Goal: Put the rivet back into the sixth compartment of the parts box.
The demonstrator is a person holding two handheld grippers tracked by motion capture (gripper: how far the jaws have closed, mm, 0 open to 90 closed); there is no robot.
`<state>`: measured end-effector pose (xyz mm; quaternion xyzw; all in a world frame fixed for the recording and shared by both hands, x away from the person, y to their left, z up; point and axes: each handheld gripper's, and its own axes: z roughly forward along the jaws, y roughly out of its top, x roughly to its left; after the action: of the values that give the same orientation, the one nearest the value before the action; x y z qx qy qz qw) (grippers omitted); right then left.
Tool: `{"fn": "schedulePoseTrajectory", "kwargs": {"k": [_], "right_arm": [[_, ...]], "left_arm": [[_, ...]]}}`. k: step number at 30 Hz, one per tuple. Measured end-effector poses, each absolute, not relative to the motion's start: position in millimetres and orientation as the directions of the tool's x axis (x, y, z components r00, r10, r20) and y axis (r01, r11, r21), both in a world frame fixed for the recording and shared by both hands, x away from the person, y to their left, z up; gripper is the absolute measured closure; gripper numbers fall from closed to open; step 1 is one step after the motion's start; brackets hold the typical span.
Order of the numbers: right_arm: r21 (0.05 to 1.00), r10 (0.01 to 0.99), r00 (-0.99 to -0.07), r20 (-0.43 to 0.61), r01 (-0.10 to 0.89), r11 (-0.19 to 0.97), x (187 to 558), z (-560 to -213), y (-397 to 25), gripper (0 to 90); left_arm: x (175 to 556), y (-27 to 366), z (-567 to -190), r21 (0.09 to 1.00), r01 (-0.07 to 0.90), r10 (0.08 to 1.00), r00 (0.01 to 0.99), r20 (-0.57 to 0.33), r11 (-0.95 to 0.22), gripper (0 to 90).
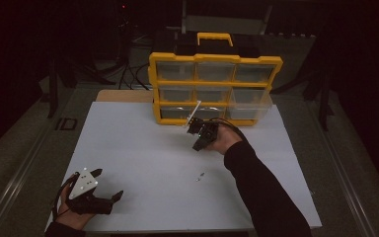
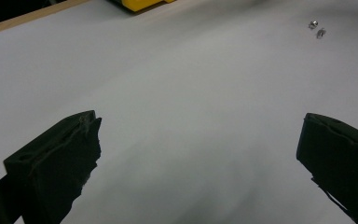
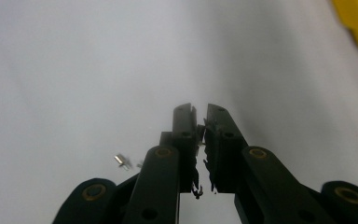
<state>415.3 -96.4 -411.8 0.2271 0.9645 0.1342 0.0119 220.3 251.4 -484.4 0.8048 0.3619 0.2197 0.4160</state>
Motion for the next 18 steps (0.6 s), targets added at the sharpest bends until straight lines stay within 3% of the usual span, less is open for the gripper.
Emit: {"fn": "schedulePoseTrajectory", "kwargs": {"k": [18], "right_arm": [[0.292,0.513,-0.857,-0.038,0.482,0.826,456,-361,-117,82.4]], "left_arm": [[221,251,-485,0.828,0.401,0.767,0.64,0.052,-0.391,0.3]]}}
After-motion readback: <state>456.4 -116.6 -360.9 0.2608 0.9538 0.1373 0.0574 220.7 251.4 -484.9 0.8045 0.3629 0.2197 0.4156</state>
